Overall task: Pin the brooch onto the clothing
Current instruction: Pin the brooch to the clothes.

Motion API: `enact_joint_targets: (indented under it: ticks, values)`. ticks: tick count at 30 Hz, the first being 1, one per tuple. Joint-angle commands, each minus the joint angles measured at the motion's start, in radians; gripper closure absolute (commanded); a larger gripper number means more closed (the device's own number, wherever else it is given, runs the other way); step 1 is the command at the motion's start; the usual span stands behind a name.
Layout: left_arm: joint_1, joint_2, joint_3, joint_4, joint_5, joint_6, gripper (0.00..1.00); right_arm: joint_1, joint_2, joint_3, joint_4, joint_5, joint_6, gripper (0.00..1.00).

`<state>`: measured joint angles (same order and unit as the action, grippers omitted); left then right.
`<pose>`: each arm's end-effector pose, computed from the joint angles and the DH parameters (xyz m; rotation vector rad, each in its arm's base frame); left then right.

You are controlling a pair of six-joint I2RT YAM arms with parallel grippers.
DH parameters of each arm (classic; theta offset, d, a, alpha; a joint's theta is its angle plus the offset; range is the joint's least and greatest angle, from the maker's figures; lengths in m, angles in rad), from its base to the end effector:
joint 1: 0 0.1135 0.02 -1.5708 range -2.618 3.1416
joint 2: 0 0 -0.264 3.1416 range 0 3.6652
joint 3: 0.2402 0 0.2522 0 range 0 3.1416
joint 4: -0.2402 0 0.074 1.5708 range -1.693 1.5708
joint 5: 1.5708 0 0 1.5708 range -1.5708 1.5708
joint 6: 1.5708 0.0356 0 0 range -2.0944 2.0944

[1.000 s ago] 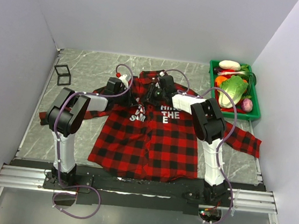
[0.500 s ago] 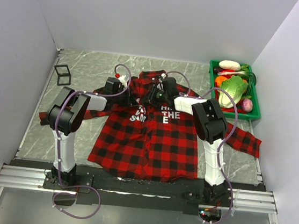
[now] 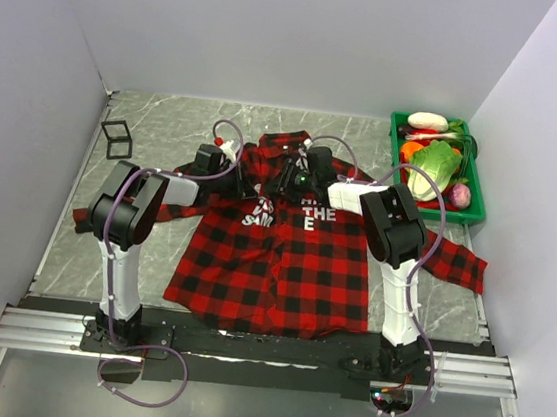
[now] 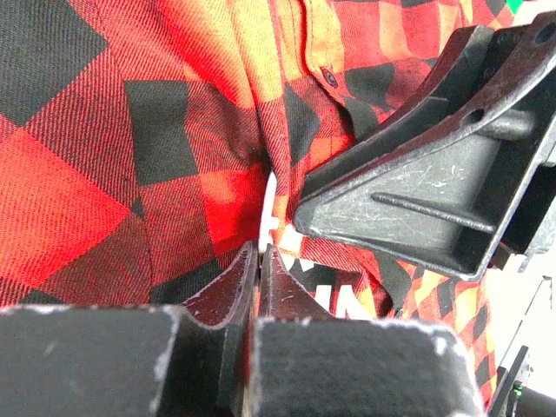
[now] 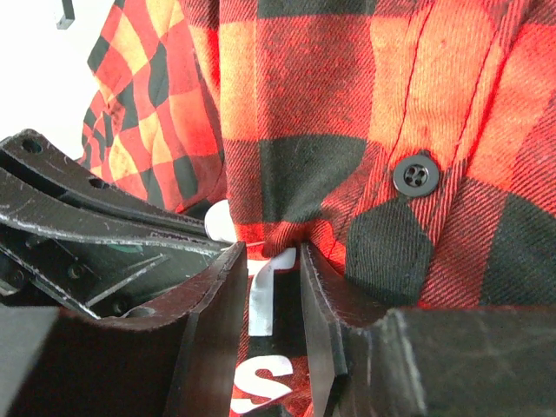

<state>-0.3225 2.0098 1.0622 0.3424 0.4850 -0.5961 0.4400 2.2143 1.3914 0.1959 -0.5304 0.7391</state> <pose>0.3842 -0.1459 0.1286 -0.0180 2.2903 -1.0314 0.4210 0.2181 0.1245 0.0282 2.3812 1.2018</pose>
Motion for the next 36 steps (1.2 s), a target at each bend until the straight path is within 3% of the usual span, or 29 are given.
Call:
enact_joint_targets:
  ticks: [1, 36]
  values:
    - [0.002, 0.021, 0.019, -0.031, 0.017, -0.004, 0.99, -0.009, -0.048, -0.017, 0.016, -0.010, 0.000, 0.62]
    - [-0.015, 0.014, 0.028, -0.059, -0.005, 0.036, 0.99, 0.035, -0.002, 0.093, -0.099, 0.079, -0.079, 0.64]
